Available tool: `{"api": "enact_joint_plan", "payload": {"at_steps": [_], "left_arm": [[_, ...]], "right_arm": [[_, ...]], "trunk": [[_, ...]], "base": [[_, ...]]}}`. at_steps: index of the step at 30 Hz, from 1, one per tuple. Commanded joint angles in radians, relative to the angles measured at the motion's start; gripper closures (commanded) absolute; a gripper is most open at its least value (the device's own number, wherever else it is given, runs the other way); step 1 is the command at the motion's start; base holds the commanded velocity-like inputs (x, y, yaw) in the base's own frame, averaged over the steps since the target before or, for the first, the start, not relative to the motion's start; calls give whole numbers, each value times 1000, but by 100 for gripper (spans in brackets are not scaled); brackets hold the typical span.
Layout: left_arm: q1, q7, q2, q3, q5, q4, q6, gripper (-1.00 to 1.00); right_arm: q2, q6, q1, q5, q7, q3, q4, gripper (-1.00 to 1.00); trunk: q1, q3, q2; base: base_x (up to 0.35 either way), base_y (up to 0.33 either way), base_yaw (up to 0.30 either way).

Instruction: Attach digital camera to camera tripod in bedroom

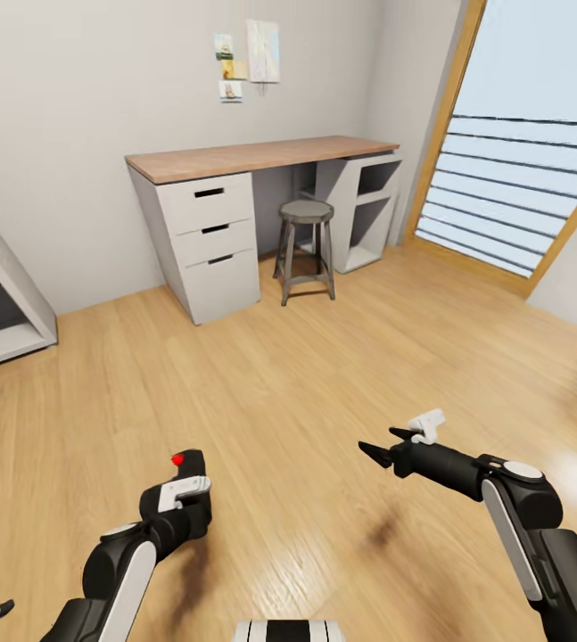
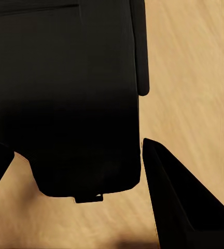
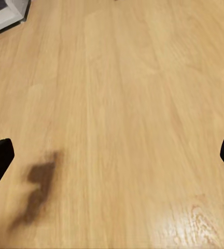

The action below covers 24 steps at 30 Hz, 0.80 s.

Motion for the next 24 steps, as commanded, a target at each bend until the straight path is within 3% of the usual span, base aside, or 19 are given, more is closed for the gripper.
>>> {"api": "enact_joint_plan", "payload": {"at_steps": [1,14,24], "left_arm": [[0,12,-2,-7,5,-1,4,100],[5,28,-8,-27,10,-1,2,100],[6,29,-9,-29,13,4,2,100]], "right_arm": [[0,8,-1,-8,0,-2,0,-100],[1,16,1,-9,8,-26,0,-100],[0,17,-1,-10,9,-35,0,-100]], "trunk": [[-1,3,0],[-6,53,3],[-11,92,5]], "base": [[0,0,0],[0,0,10],[0,0,207]]}}
